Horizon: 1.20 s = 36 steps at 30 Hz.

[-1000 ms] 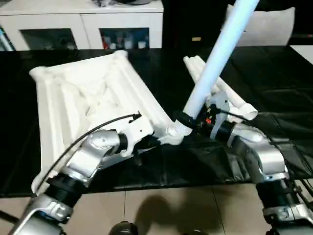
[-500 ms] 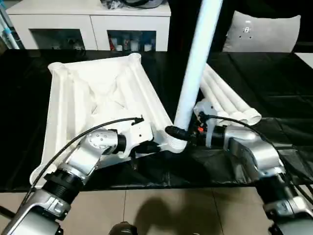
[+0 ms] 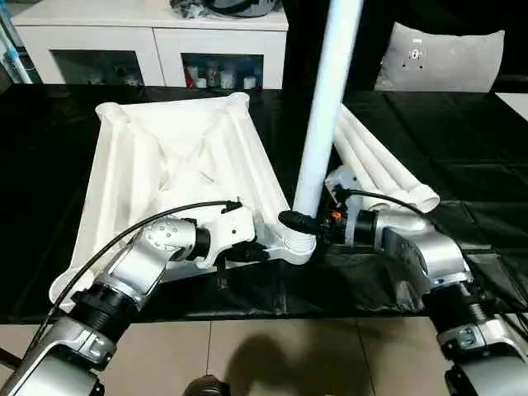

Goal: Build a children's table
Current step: Insert table leg to table base

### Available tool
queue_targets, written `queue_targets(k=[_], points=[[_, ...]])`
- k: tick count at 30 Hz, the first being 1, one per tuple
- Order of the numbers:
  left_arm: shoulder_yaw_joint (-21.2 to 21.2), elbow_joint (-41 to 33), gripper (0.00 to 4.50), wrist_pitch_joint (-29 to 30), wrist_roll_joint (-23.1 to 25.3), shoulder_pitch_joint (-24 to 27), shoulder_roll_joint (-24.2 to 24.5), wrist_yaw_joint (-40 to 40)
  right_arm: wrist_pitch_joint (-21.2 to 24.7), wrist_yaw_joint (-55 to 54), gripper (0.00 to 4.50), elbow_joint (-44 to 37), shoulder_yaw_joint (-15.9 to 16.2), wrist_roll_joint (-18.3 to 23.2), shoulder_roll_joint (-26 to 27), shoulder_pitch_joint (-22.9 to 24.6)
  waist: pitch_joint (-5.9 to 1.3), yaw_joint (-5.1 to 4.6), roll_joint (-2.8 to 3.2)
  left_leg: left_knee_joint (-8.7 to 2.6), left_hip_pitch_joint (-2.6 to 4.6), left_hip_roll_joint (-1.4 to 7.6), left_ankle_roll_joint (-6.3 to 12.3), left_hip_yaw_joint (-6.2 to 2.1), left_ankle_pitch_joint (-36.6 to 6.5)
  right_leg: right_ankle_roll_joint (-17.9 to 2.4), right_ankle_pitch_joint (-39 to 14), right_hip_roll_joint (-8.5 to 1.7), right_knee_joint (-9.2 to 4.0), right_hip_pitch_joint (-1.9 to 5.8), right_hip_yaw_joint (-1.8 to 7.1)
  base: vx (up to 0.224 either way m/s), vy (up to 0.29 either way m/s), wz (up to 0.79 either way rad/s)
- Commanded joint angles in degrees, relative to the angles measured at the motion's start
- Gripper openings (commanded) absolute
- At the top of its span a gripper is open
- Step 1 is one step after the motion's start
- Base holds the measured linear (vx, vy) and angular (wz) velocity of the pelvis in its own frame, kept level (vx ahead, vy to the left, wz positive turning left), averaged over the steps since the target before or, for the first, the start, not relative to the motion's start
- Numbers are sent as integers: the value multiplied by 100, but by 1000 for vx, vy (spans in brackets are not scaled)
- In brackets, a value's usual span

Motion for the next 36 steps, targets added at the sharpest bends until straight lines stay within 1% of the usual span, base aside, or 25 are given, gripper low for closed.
queue_targets(k=[1,2,3,4,5,6,7,8,9,10,12,13,16,17,19,20,22,25,28,29,30,33,34,35,36], points=[[-78,27,0,-58,135,-82,-72,-68,-36,-156,191,329,-144,63,87,219,-355,-42,46,-478,258,319,-400,-149,-2205,-1159,-1698,-468,-509,58,189,0,0,0],[-59,43,0,-54,131,-86,-78,-59,-92,-205,191,383,-213,94,126,250,-364,-35,50,-486,262,323,-424,-160,-2234,-1142,-1729,-471,-504,62,186,0,0,0],[-45,62,0,-46,123,-93,-86,-50,-168,-276,191,464,-349,186,207,291,-360,-36,78,-494,254,323,-435,-171,-2249,-1138,-1726,-466,-496,64,183,0,0,0],[-39,70,0,-42,120,-96,-90,-46,-200,-306,191,498,-407,226,242,309,-364,-43,65,-494,255,320,-430,-162,-2263,-1137,-1716,-463,-506,61,186,0,0,0],[-28,80,0,-35,111,-99,-91,-40,-264,-375,191,563,-536,319,322,350,-356,-56,81,-504,261,317,-457,-172,-2389,-1139,-1802,-460,-515,59,180,0,0,0],[-28,80,0,-35,111,-99,-91,-40,-264,-375,191,563,-536,319,322,350,-352,-53,78,-504,268,319,-459,-175,-2430,-1140,-1846,-463,-517,47,182,0,0,0],[5,111,0,-14,80,-108,-118,-13,-395,-470,191,637,-773,507,472,469,-355,-43,138,-503,270,319,-478,-186,-2465,-1144,-1872,-478,-513,45,185,0,0,0],[35,131,0,10,51,-114,-139,5,-541,-554,191,672,-931,617,587,590,-353,-46,127,-508,294,326,-492,-182,-2630,-1131,-1946,-484,-556,20,193,0,0,0],[54,146,0,24,32,-121,-155,16,-663,-571,191,664,-1003,662,661,709,-357,-39,136,-505,293,326,-499,-194,-2641,-1144,-1939,-491,-546,25,188,0,0,0],[69,163,0,38,22,-128,-171,35,-781,-579,191,614,-1027,677,726,854,-355,-37,181,-521,270,322,-491,-207,-2620,-1142,-1900,-481,-531,42,180,0,0,0],[80,183,0,40,21,-134,-187,50,-883,-573,191,560,-1026,665,774,967,-357,-48,148,-533,266,326,-457,-200,-2593,-1139,-1844,-467,-529,46,176,0,0,0],[93,202,0,45,17,-136,-203,66,-969,-562,191,486,-1028,665,820,1079,-349,-34,188,-535,263,325,-440,-192,-2590,-1107,-1884,-472,-543,30,186,0,0,0],[111,224,0,44,23,-139,-225,82,-1123,-570,191,409,-1020,631,861,1202,-344,-43,182,-548,261,326,-435,-198,-2659,-1072,-2037,-475,-564,32,185,0,0,0],[147,249,0,51,29,-143,-263,110,-1438,-616,191,299,-975,487,861,1373,-333,-41,196,-548,278,334,-446,-198,-2740,-1044,-2125,-484,-582,5,196,0,0,0],[152,266,0,38,46,-139,-276,112,-1679,-633,191,313,-865,260,771,1438,-335,-43,189,-561,262,330,-446,-208,-2731,-1018,-2154,-484,-582,23,191,0,0,0],[149,279,0,25,60,-138,-279,118,-1873,-599,191,324,-728,52,672,1471,-314,-42,215,-571,259,333,-450,-213,-2745,-1007,-2170,-484,-586,8,194,0,0,0],[147,281,0,23,64,-134,-280,120,-1960,-597,191,322,-678,-29,634,1485,-302,-60,206,-575,279,331,-455,-211,-2860,-985,-2280,-476,-607,-3,196,0,0,0],[132,266,0,25,77,-117,-273,112,-2027,-608,191,322,-627,-142,573,1484,-282,-69,202,-593,288,334,-431,-221,-2964,-951,-2437,-484,-637,-16,202,0,0,0],[108,239,0,21,122,-109,-234,74,-2016,-563,191,344,-434,-333,437,1425,-253,-93,204,-631,290,334,-427,-223,-3017,-916,-2362,-465,-654,-20,198,0,0,0],[79,228,0,8,160,-117,-189,20,-1973,-451,191,379,-235,-486,323,1359,-224,-99,205,-637,290,332,-427,-225,-3080,-905,-2422,-461,-666,-38,201,0,0,0],[78,228,0,7,160,-117,-189,19,-1973,-449,191,379,-232,-488,321,1358,-211,-112,199,-642,301,327,-440,-234,-3186,-870,-2555,-462,-676,-37,201,0,0,0],[43,302,0,-69,212,-176,-117,-77,-1810,-183,191,436,70,-686,161,1225,-165,-133,191,-650,322,319,-431,-246,-3346,-771,-2896,-477,-728,-72,223,0,0,0],[41,321,0,-82,219,-190,-108,-88,-1777,-146,191,446,110,-719,140,1201,-128,-142,208,-663,316,320,-434,-255,-3408,-742,-2986,-479,-736,-85,228,0,0,0],[40,438,0,-142,252,-275,-73,-121,-1664,4,191,514,289,-860,56,1089,-99,-156,190,-670,334,309,-430,-267,-3505,-667,-3253,-482,-770,-89,232,0,0,0],[40,438,0,-142,252,-275,-73,-121,-1664,4,191,514,289,-860,56,1089,-96,-157,184,-672,350,307,-423,-268,-3531,-645,-3364,-487,-789,-94,236,0,0,0]])
